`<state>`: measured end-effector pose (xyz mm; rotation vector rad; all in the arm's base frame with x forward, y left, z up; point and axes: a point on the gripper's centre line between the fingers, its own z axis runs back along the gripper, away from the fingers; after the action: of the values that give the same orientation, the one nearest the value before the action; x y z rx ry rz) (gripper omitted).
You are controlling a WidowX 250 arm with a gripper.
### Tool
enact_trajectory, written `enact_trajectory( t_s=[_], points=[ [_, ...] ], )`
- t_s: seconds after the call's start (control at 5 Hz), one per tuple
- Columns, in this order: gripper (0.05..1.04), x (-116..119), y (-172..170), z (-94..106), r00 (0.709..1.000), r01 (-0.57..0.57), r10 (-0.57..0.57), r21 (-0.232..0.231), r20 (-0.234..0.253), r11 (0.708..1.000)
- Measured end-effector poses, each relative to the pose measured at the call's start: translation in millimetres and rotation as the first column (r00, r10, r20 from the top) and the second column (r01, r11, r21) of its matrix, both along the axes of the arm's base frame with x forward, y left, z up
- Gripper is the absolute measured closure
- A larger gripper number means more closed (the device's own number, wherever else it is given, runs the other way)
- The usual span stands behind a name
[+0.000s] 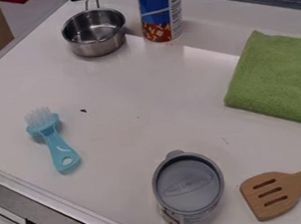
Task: Moved the blue and white can to the middle of the table
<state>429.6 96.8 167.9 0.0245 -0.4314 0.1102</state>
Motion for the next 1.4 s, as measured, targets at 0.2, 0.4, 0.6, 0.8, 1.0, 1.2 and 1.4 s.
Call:
enact_trajectory(
  t_s=[0.2, 0.4, 0.6, 0.8, 1.0, 1.2, 1.4],
  points=[
    [0.084, 15, -4, -1.3, 0.999, -0.015, 0.016, -0.009, 0.052, 1.000],
    [0.084, 29, -8, -4.4, 0.995, -0.044, 0.046, -0.020, 0.090, 0.999],
    [0.084, 39, -11, -11.3, 0.995, -0.050, 0.052, -0.027, 0.090, 0.998],
    [0.084, 47, -12, -19.9, 0.994, -0.075, 0.077, -0.026, 0.074, 0.997],
    [0.084, 51, -13, -34.4, 0.994, -0.111, 0.111, -0.023, 0.017, 0.994],
    [0.084, 56, -14, -43.3, 0.985, -0.168, 0.166, -0.048, -0.042, 0.985],
    [0.084, 59, -13, -55.2, 0.973, -0.216, 0.209, -0.064, -0.101, 0.974]
  ],
)
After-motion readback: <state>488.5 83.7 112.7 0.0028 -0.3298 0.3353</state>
